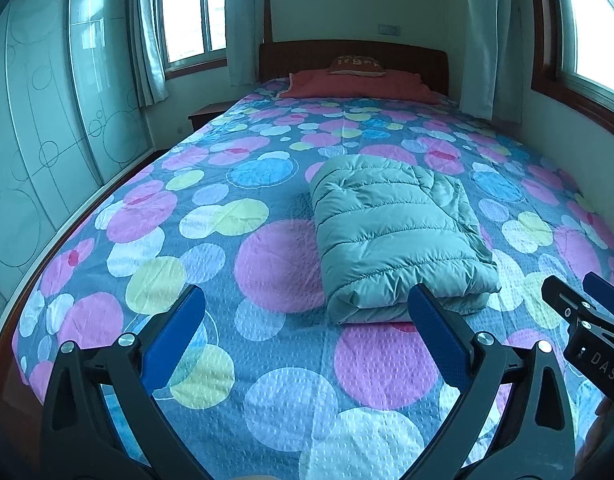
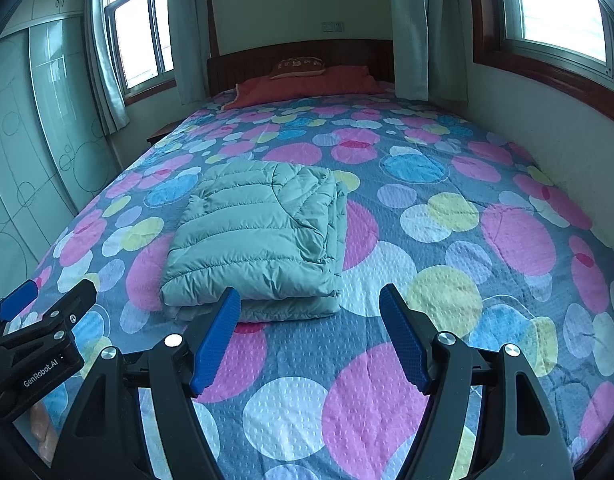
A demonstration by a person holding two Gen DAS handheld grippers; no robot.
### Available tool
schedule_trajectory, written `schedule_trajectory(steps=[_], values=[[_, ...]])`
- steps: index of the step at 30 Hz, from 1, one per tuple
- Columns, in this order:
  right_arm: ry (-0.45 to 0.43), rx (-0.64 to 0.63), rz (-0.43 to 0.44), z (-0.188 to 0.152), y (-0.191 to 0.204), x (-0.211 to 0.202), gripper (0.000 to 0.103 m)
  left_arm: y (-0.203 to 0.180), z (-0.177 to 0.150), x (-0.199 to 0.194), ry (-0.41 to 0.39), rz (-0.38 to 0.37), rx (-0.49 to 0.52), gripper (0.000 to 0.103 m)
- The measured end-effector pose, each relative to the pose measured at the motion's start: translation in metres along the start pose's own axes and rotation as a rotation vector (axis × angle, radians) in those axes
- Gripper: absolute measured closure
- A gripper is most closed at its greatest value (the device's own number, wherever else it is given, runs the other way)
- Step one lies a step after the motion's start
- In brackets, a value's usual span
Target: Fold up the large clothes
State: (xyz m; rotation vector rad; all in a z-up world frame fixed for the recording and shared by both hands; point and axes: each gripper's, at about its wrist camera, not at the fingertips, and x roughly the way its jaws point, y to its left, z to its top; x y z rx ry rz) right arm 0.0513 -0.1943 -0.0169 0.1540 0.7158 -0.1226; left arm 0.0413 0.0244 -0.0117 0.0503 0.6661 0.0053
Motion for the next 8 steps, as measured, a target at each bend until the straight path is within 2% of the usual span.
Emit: schedule_trajectory(steps=[3, 6, 8], values=[[0.008, 0.008, -0.010, -0.002, -0.005, 0.008, 0.032, 0.002, -0.002, 0.009, -0.019, 0.019, -0.012, 0.002], [0.005, 0.021, -0.029, -0.002, -0.015, 0.017, 0.032, 0.005, -0.004, 0.030, 0.035, 0.004, 0.003, 0.002], [0.001, 0.037, -0.054, -0.003, -0.028, 0.027, 0.022, 0.014, -0.006, 0.044, 0.061, 0.013, -0.015, 0.002]])
